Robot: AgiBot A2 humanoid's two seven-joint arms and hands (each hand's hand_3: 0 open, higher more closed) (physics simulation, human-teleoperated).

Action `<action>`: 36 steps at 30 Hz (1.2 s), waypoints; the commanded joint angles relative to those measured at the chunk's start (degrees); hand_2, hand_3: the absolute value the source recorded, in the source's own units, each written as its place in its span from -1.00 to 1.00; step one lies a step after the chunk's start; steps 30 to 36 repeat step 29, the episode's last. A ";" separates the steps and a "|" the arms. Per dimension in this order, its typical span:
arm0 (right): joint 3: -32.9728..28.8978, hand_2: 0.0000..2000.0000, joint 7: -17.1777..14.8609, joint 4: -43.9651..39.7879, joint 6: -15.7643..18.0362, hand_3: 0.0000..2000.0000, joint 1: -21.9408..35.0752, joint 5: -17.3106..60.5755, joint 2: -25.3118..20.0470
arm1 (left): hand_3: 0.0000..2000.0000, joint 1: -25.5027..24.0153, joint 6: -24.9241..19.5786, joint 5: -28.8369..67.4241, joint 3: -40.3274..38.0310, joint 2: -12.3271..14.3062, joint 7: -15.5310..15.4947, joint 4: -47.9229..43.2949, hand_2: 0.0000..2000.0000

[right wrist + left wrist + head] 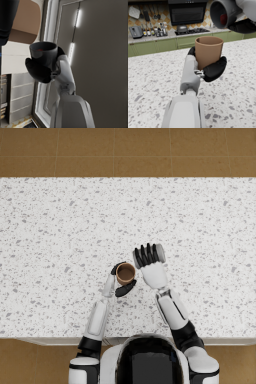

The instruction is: Pick up two cups and pour the berry on the right into the cup on the left

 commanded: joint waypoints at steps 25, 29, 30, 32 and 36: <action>3.16 1.00 -0.02 1.11 -1.05 0.28 0.06 15.50 3.78 | 0.28 -0.71 0.02 -0.01 -2.09 1.04 0.03 -0.44 1.00; 3.15 1.00 -0.03 1.12 -1.05 0.28 0.04 15.51 3.79 | 0.28 -0.72 0.01 0.00 -2.10 1.05 0.03 -0.45 1.00; 3.15 1.00 -0.03 1.12 -1.05 0.28 0.04 15.51 3.79 | 0.28 -0.72 0.01 0.00 -2.10 1.05 0.03 -0.45 1.00; 3.15 1.00 -0.03 1.12 -1.05 0.28 0.04 15.51 3.79 | 0.28 -0.72 0.01 0.00 -2.10 1.05 0.03 -0.45 1.00; 3.15 1.00 -0.03 1.12 -1.05 0.28 0.04 15.51 3.79 | 0.28 -0.72 0.01 0.00 -2.10 1.05 0.03 -0.45 1.00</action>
